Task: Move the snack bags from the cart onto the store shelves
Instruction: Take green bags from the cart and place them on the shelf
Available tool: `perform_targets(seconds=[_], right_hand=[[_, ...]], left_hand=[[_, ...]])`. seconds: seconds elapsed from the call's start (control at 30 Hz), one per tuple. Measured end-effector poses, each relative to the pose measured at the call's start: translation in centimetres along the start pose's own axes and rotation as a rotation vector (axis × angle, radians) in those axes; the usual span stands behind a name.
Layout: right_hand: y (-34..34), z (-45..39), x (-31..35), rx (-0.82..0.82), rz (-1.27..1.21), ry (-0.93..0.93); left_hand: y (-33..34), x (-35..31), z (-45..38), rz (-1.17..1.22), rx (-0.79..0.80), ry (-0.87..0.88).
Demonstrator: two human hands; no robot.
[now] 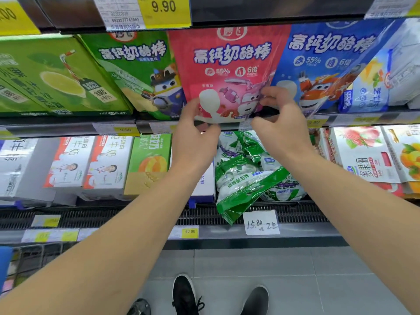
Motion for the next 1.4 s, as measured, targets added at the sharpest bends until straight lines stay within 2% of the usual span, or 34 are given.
perform_targets(seconds=[0.1, 0.43, 0.57, 0.7, 0.87, 0.97, 1.1, 1.23, 1.33, 1.4], right_hand=[[0.0, 0.4, 0.1, -0.017, 0.025, -0.036], [0.3, 0.5, 0.3, -0.025, 0.068, -0.058], [0.0, 0.7, 0.1, -0.055, 0.068, -0.051], [-0.5, 1.1, 0.0, -0.065, 0.134, -0.078], [0.9, 2.2, -0.2, 0.078, 0.428, -0.298], [2.1, 2.6, -1.9, 0.183, 0.589, -0.312], [2.6, 2.4, -2.9, 0.238, 0.635, -0.294], [1.4, 2.4, -2.6, 0.175, 0.607, -0.296], [-2.7, 2.4, -2.5, -0.019, 0.512, -0.275], [-5.6, 2.2, -3.3, -0.094, 0.534, -0.252]], left_hand=[[1.5, -0.2, 0.0, -0.032, 0.098, -0.006], [2.7, -0.4, -0.2, -0.131, 0.254, 0.016], [3.0, -0.1, -0.4, -0.136, 0.283, 0.024], [1.5, -0.3, -0.8, -0.219, 0.207, 0.116], [1.1, -0.6, -0.3, -0.468, 0.245, 0.377], [2.1, 0.2, 0.1, -0.571, 0.344, 0.428], [3.3, 0.8, 0.2, -0.597, 0.383, 0.442], [3.3, 0.5, 0.6, -0.615, 0.352, 0.479], [3.1, -1.6, 1.7, -0.675, 0.213, 0.663], [4.2, -2.8, 3.0, -0.768, 0.175, 0.765]])
Point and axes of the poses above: each hand's wrist, its own z-axis away from the middle knuckle, its own y-axis out of the palm, x = y × z, the point moved 9 cm from there along -z, towards the middle knuckle, and after that the axes turned 14 degrees about -x, right-handed, at the moved point
